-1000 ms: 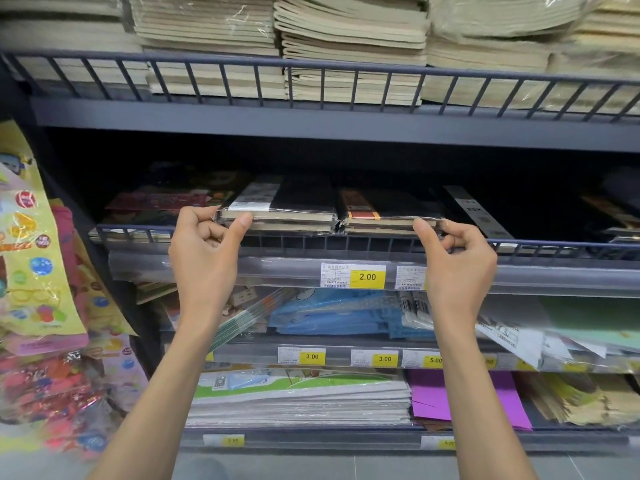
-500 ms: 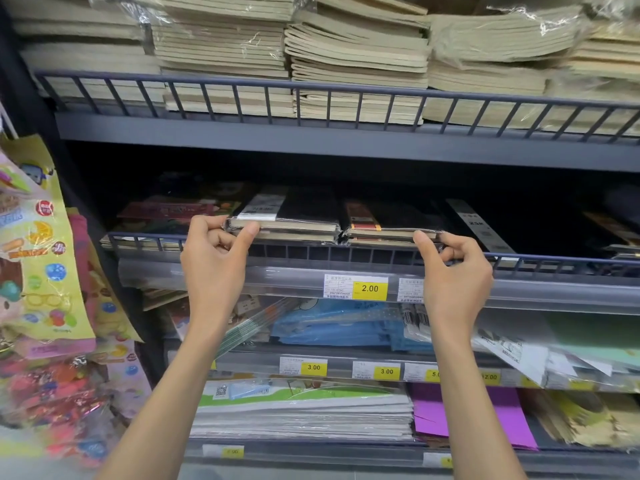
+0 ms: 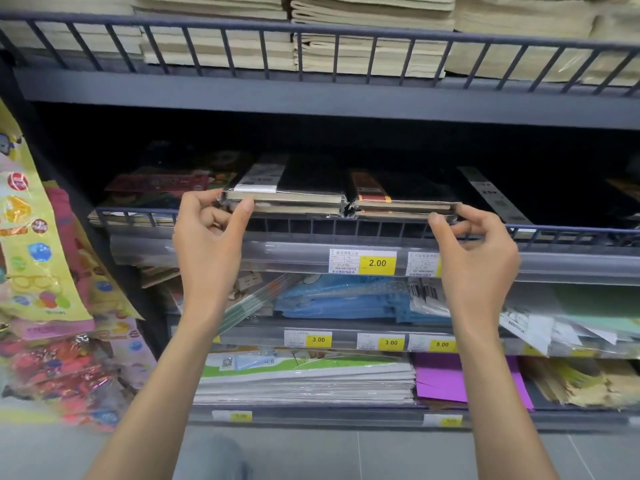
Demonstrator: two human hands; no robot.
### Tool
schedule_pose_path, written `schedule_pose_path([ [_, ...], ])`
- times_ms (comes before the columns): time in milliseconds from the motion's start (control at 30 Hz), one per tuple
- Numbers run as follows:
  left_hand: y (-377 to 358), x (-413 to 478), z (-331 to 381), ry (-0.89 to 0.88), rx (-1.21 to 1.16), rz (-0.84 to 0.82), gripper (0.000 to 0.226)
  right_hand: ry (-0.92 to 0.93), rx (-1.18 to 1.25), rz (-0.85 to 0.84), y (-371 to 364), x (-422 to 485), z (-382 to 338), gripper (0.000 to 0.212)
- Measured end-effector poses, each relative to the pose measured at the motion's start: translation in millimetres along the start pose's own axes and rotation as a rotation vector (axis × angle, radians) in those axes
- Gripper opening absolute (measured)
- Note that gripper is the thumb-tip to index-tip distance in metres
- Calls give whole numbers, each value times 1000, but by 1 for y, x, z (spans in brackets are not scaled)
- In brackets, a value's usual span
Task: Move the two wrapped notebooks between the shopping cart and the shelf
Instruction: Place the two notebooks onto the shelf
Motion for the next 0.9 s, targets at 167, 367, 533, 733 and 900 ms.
schedule_pose_path([
  [167,10,2,5,72,60,-13,35,51,-150,-24,12,-2,-13,30],
  [367,31,16,32,85,371,-162,21,116,-495,-251,36,7,-51,27],
  [533,43,29,59,-153,730,-459,20,219,-743,-598,44,21,-91,38],
  [733,43,49,91,-162,1015,-863,42,276,-1007,-993,46,44,-133,51],
  [900,45,63,147,-171,1206,-1106,55,242,-1117,-1195,58,65,-187,55],
])
Point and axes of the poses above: each hand's wrist, its own x-axis towards the middle knuckle, its own y-axis out of the back of the hand, z = x × y, the point moved 1 cm from there along x, towards the middle knuckle, and after that the axes turned 14 degrees about z, right-handed, at the moved point
